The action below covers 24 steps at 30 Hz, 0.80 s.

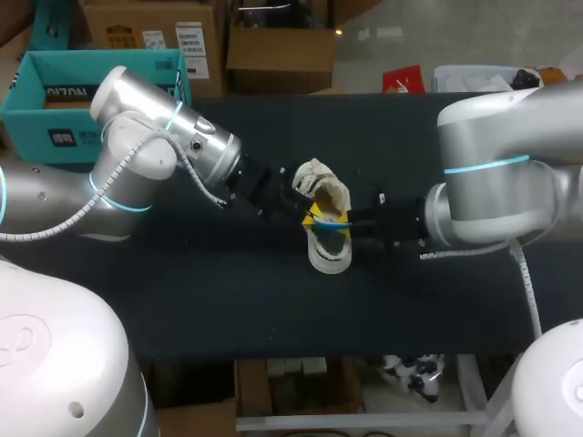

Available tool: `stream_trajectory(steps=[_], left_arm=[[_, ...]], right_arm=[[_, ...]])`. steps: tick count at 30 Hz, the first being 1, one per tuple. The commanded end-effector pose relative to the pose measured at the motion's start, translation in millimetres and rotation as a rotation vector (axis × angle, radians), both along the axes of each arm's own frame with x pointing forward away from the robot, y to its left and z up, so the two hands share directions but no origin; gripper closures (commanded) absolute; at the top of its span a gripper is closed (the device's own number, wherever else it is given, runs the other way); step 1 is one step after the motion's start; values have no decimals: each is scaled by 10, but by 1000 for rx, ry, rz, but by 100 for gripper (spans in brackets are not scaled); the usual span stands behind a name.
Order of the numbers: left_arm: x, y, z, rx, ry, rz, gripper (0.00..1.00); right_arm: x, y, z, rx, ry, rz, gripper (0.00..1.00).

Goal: Open the shoe tongue, take the insole out of the shoe, put the insole back into the shoe, and pack the shoe into the shoebox

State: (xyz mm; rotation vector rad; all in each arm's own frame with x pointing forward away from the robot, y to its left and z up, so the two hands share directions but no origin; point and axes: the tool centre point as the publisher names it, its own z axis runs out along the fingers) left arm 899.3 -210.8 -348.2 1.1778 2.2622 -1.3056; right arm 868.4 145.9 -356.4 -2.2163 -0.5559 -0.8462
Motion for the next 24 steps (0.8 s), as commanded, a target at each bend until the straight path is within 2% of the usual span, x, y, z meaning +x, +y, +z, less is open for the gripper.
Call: stream_trajectory(steps=[1,3,4,5,6,8,11,14,15,16,17,21,23,24], left_arm=[[120,-56,-79,-5,22,-9,100],[130,-48,-80,-4,25,-6,99],[132,-40,-75,-6,30,-7,80],[85,-13,-62,-11,31,-10,66],[60,-1,-49,-18,33,-17,60],[11,11,-22,-27,27,-26,57],[-32,2,20,-36,13,-42,58],[-99,-13,46,-43,-1,-57,68],[-116,-20,51,-44,-3,-62,76],[-131,-29,54,-44,-6,-66,94],[-144,-40,54,-42,-10,-69,100],[-153,-77,39,-29,-23,-65,100],[-137,-82,30,-27,-19,-61,100],[-135,-82,29,-27,-18,-60,100]], right_arm=[[90,61,-66,-11,14,8,100],[108,59,-81,-12,18,8,100],[113,57,-86,-12,19,9,100],[116,56,-87,-15,24,7,100],[116,50,-86,-17,24,5,100],[108,36,-81,-17,24,2,100],[95,21,-77,-18,25,-3,100],[91,14,-77,-18,26,-7,100],[91,13,-78,-18,27,-8,100],[91,11,-80,-18,27,-9,100],[91,10,-81,-18,28,-9,100],[82,5,-79,-13,30,-8,100],[29,-5,-42,-17,27,-9,64],[9,-10,-27,-18,25,-11,58]])
